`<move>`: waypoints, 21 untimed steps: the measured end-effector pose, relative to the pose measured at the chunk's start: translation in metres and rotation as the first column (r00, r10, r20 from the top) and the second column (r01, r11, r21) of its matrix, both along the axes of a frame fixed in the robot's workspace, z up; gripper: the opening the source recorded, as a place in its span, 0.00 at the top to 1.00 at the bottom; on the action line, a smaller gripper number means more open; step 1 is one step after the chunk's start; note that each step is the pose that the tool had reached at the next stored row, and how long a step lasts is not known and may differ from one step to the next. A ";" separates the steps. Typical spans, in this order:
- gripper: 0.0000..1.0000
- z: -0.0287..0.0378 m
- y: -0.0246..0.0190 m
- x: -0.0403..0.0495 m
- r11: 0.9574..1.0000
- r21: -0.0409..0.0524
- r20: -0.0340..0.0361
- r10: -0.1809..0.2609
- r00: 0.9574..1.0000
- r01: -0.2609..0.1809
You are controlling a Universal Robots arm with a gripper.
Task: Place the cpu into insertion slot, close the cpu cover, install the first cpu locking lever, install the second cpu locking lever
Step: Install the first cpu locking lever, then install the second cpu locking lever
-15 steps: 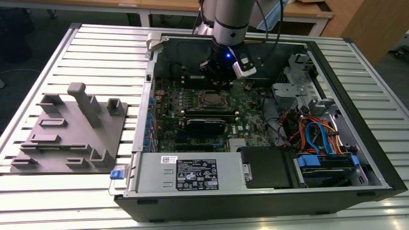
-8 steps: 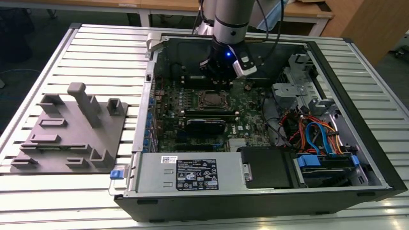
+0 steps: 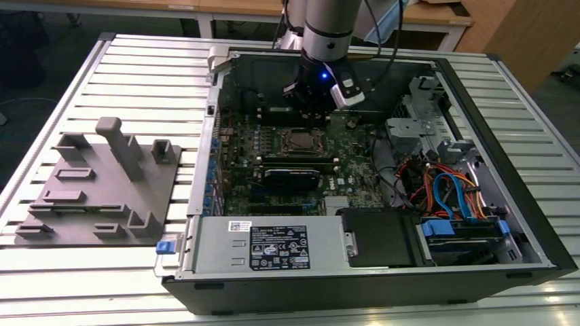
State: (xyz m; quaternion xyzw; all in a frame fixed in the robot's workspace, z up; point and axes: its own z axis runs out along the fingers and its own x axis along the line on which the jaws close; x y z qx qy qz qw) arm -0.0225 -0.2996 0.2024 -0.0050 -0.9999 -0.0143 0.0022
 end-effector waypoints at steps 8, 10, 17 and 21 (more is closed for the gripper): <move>0.90 -0.0001 -0.0021 0.0000 1.000 0.000 0.000 0.000 1.000 0.000; 0.90 -0.0001 -0.0030 0.0000 1.000 0.000 0.000 0.000 1.000 0.000; 0.90 -0.0001 -0.0048 0.0000 1.000 0.000 0.000 0.000 1.000 0.000; 0.90 0.0033 -0.0049 0.0000 1.000 0.000 0.000 0.000 1.000 0.000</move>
